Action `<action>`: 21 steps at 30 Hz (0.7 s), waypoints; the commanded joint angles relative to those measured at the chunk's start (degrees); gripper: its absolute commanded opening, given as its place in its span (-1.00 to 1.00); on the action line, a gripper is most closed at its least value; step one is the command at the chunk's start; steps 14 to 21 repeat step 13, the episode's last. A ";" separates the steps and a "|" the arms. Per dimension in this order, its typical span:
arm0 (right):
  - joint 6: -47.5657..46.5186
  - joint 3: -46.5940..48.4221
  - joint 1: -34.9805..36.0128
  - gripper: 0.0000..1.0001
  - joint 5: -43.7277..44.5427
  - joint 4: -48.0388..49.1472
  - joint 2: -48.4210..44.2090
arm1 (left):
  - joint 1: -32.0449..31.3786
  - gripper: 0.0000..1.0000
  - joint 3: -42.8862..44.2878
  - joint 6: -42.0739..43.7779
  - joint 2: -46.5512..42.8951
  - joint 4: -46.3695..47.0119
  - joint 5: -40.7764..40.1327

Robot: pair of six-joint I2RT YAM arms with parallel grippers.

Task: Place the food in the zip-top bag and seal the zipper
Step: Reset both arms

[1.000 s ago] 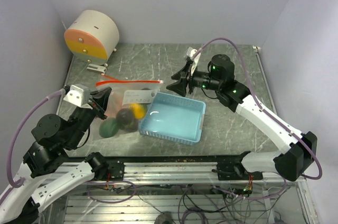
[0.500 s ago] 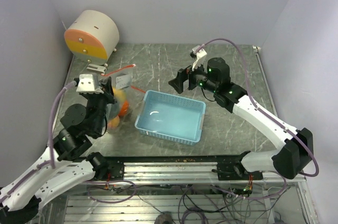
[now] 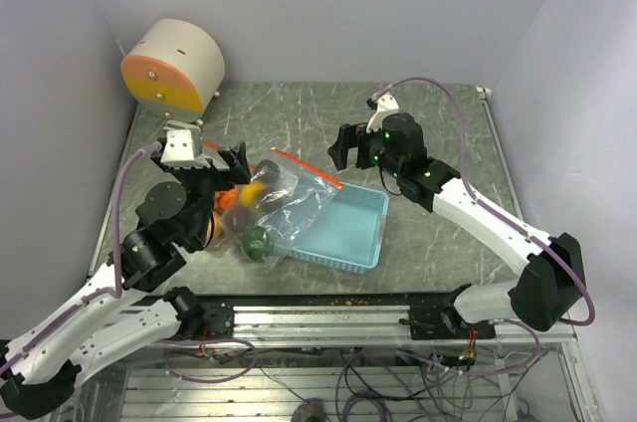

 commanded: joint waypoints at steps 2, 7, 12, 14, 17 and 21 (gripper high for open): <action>2.64 -0.70 -0.08 1.00 3.05 -0.75 0.15 | 0.23 0.99 1.29 -2.38 -2.18 -5.31 1.63; 2.96 -1.01 -0.15 1.00 4.44 -1.38 0.18 | 0.22 0.99 0.17 -2.73 -3.57 -6.07 1.30; 3.56 -0.06 -0.12 1.00 6.32 -3.43 1.11 | 0.22 0.99 0.36 -2.73 -3.21 -6.65 1.58; 3.55 -0.53 -0.12 1.00 6.34 -3.05 0.75 | 0.23 0.99 0.46 -2.77 -3.01 -6.85 1.81; 3.55 -0.53 -0.12 1.00 6.34 -3.05 0.75 | 0.23 0.99 0.46 -2.77 -3.01 -6.85 1.81; 3.55 -0.53 -0.12 1.00 6.34 -3.05 0.75 | 0.23 0.99 0.46 -2.77 -3.01 -6.85 1.81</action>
